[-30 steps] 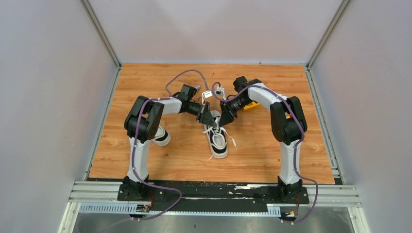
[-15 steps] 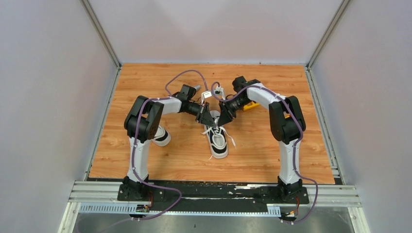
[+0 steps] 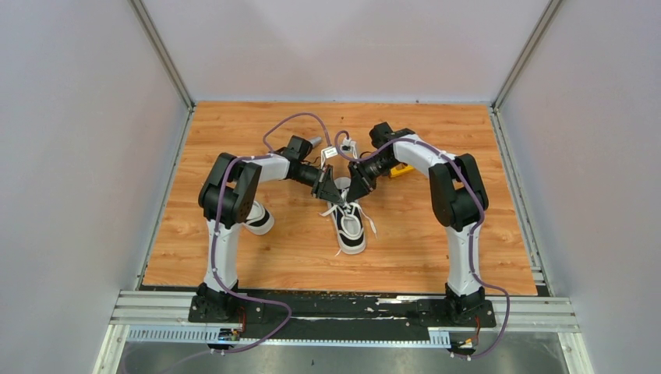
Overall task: Tie the shoes
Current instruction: Cross the shoelace with the shoelace.
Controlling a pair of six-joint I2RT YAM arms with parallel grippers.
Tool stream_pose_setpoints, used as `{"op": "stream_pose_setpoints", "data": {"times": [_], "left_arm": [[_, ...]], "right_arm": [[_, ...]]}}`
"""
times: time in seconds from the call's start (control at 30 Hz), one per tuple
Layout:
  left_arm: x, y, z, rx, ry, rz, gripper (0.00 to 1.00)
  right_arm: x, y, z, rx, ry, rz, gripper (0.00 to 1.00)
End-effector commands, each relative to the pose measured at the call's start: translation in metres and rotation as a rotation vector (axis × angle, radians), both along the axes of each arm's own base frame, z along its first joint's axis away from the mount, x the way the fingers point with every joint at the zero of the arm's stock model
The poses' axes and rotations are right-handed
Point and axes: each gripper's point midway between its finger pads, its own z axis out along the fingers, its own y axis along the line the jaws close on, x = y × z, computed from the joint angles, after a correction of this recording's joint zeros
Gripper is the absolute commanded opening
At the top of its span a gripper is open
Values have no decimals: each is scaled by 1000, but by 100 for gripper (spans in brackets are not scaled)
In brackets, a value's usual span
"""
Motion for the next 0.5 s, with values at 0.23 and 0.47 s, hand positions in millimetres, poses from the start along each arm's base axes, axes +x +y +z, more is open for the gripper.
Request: {"op": "stream_pose_setpoints", "data": {"times": [0.23, 0.47], "left_arm": [[7, -5, 0, 66, -75, 21, 0], [10, -5, -4, 100, -66, 57, 0]], "right_arm": [[1, 36, 6, -17, -15, -7, 16], [-13, 46, 3, -52, 42, -50, 16]]}}
